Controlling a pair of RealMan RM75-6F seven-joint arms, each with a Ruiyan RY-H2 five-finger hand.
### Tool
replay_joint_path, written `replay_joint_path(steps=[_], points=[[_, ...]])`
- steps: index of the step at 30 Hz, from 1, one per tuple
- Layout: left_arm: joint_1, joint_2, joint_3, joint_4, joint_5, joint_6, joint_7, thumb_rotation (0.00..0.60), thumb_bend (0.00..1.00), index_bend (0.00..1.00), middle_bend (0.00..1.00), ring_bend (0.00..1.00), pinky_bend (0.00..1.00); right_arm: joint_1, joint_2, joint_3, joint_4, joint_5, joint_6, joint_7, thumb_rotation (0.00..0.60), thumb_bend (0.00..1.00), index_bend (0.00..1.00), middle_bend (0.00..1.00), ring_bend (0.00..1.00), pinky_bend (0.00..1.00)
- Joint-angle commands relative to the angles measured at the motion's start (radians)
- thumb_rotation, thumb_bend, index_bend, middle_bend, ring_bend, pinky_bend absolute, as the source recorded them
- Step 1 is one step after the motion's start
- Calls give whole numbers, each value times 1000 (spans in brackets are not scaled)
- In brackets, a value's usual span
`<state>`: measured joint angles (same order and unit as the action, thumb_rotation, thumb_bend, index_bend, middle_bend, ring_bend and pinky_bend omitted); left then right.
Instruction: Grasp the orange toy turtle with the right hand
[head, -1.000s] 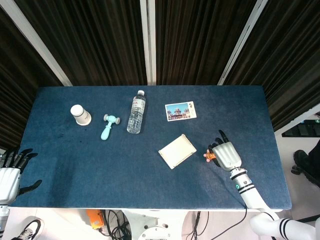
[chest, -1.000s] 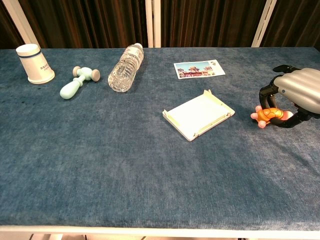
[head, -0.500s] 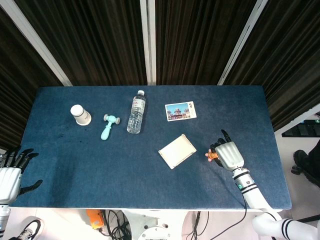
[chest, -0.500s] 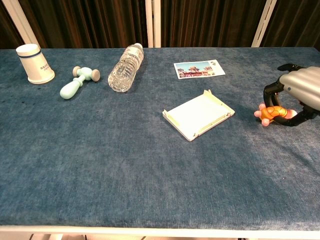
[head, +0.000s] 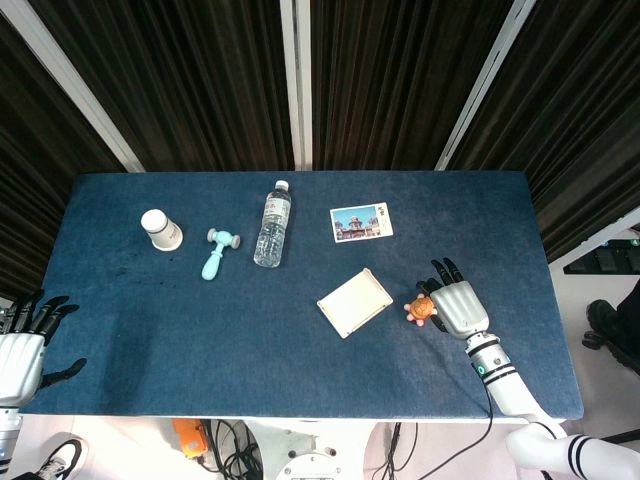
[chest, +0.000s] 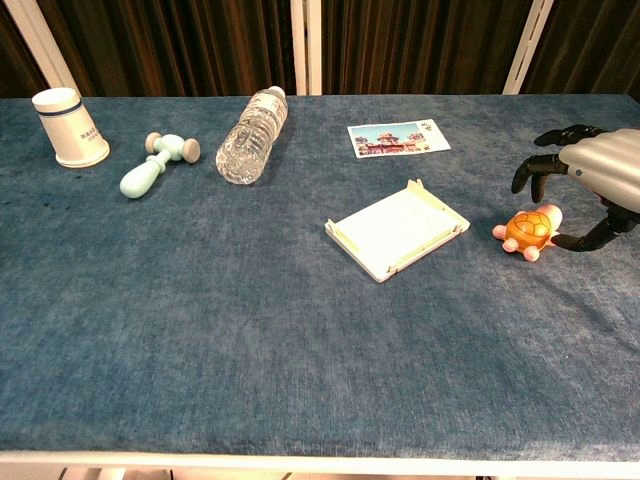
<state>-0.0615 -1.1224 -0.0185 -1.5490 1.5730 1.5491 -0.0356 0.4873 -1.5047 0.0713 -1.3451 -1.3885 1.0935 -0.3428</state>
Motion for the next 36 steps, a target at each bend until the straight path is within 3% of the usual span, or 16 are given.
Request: replay_joint_path(steps=[1,6,8,10,12,16,21,22,24,26,28,30,31,36], points=[[0,0,0,0,1,0,1,600,114,241,160,0,50,6,0,-3,-3,8,-18,-15,600,180,327,415,41,0],[1,-2,1,6,-5,-3,-7,600,114,241,161,0,49,17,-1,-6,-13,28,-48,-45,600,228,434,442,71,0],[1,-1,0,8,-6,-1,-11,600,114,241,161,0,49,16,-7,-2,-14,35,-44,-53,600,268,584,521,164,0],[2,0,0,8,-3,3,-13,600,114,241,160,0,49,10,-20,-1,-6,23,-18,-47,600,340,830,706,346,0],[4,1,1,9,-1,6,-15,600,113,241,160,0,49,4,-33,-5,14,1,7,-28,600,389,973,837,456,0],[5,-1,2,13,-2,5,-20,600,114,241,161,0,50,-3,-38,-9,35,-9,24,-17,600,411,1000,933,495,0],[3,-2,1,13,0,4,-15,600,113,242,160,0,49,-16,-36,3,43,-2,49,0,600,411,1000,956,490,0],[3,-2,1,11,1,5,-13,600,113,242,160,0,49,-18,-32,4,41,2,50,4,600,391,979,930,463,0],[2,-2,1,7,2,6,-8,600,113,241,161,0,49,-18,-9,-2,20,16,23,1,600,282,841,781,359,0],[1,-1,1,3,4,5,-4,600,113,241,161,0,49,-15,22,-4,-11,34,-5,-7,600,105,492,474,179,0],[1,-1,1,-1,5,4,0,600,113,241,161,0,49,-16,45,-5,-38,47,-18,-13,600,19,120,166,29,0],[-1,1,1,-7,6,2,4,600,114,241,161,0,49,-19,71,-7,-70,66,-30,-24,600,4,9,36,0,0],[-3,3,1,-11,7,0,6,600,114,241,161,0,49,-21,80,-8,-82,72,-32,-27,600,0,0,4,0,0],[-13,23,-2,-51,23,1,35,600,114,241,161,0,49,-51,124,-9,-136,64,17,-7,600,0,0,0,0,0]])
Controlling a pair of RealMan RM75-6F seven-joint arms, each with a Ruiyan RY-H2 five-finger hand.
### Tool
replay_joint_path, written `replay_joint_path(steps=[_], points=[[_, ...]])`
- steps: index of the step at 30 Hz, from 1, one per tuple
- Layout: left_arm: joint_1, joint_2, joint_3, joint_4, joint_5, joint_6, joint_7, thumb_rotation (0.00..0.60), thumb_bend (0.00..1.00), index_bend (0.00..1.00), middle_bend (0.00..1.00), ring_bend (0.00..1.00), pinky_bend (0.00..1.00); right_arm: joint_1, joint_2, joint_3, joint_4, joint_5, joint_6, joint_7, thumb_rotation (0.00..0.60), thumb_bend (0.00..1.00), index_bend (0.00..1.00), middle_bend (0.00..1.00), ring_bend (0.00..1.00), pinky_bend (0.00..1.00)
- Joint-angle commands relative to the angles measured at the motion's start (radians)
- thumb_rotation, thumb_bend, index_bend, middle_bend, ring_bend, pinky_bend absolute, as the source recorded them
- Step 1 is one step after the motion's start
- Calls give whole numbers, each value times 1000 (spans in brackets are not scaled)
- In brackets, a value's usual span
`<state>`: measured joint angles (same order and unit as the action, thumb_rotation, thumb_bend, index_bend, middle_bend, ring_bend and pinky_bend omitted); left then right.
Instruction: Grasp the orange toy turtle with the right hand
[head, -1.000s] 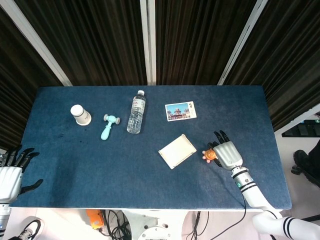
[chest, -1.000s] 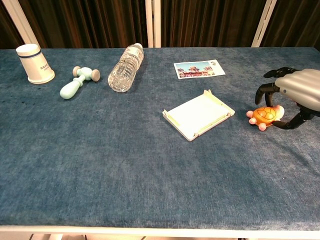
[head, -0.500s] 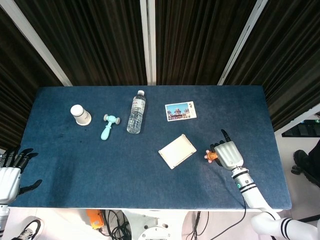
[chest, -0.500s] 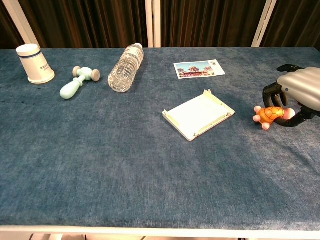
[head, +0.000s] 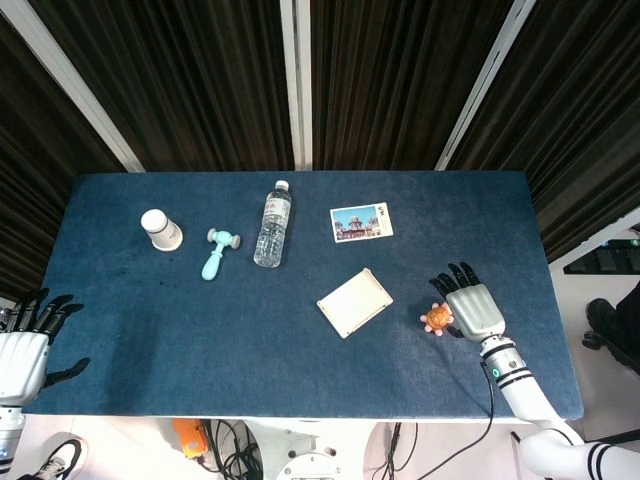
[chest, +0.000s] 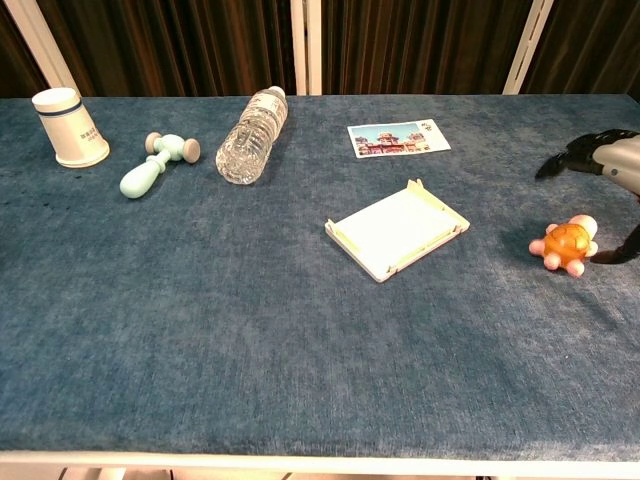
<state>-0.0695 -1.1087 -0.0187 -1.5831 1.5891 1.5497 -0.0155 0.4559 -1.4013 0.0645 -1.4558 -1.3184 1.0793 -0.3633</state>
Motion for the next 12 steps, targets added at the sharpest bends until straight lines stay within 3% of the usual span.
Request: replay_joint_path(steps=[1,7,12], points=[[-6,13,-2,-27,9,-1,23,600,114,241,161,0,49,-32,32,-5,-39,-16,55,20,600,0,0,0,0,0],[-10,20,-2,-53,4,-9,54,600,114,241,161,0,49,-120,125,-40,-100,-67,184,56,600,0,0,0,0,0],[-7,12,-4,-47,0,-5,63,600,114,241,160,0,49,-209,173,-67,-76,-106,302,147,600,0,0,0,0,0]])
